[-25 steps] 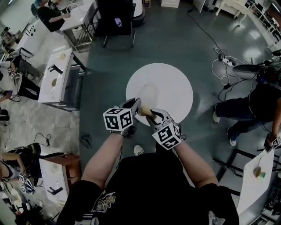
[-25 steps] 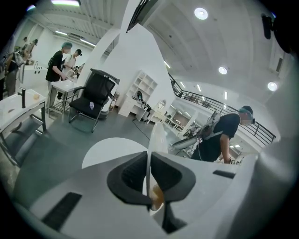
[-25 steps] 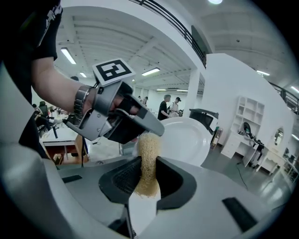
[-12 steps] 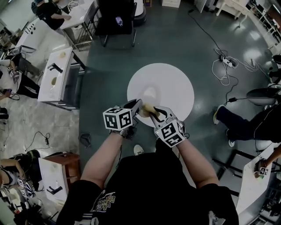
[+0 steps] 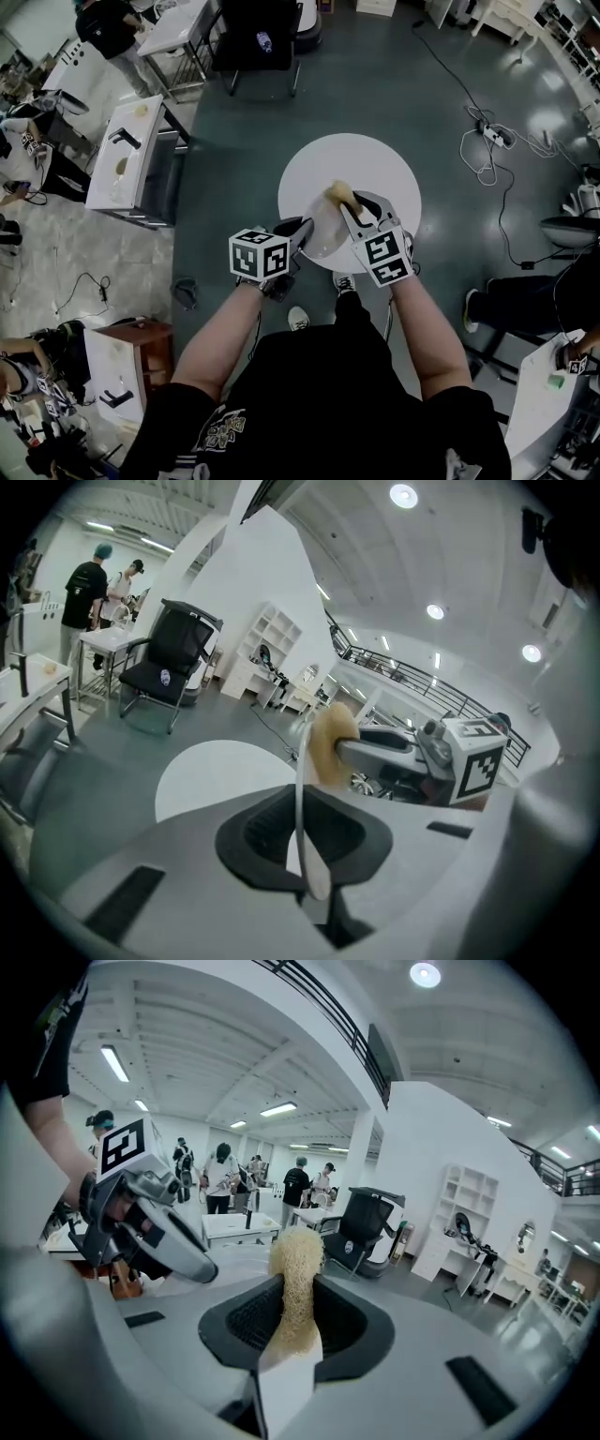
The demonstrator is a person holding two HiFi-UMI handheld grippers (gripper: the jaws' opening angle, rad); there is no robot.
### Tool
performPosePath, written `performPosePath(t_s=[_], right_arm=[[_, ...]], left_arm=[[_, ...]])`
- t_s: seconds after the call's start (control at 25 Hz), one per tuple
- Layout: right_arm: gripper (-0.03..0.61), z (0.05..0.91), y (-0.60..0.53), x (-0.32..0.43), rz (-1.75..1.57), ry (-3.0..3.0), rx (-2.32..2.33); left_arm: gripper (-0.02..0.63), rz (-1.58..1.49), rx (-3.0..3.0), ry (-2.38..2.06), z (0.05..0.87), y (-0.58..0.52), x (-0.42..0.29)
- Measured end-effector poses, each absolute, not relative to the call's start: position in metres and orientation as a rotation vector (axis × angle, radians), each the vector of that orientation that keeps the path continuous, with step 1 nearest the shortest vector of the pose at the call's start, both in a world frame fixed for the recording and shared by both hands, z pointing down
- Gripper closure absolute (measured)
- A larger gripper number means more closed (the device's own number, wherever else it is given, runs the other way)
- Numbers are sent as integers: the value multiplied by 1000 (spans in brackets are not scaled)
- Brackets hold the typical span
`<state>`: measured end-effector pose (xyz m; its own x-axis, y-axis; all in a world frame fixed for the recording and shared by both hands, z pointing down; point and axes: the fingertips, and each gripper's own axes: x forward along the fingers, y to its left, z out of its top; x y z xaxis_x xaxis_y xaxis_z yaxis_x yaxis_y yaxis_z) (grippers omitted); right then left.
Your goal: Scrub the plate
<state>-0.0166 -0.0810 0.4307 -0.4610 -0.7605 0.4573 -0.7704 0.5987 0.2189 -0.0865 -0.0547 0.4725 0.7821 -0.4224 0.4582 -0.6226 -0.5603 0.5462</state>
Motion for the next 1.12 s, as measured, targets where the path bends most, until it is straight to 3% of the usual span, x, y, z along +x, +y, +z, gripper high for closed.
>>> performPosePath(t_s=[0.32, 1.12], right_arm=[[479, 446, -93, 26, 141, -2221, 1376], [479, 586, -112, 132, 755, -2110, 1566]], left_arm=[[592, 353, 2193, -801, 487, -56, -90], [594, 363, 1991, -993, 590, -116, -67]])
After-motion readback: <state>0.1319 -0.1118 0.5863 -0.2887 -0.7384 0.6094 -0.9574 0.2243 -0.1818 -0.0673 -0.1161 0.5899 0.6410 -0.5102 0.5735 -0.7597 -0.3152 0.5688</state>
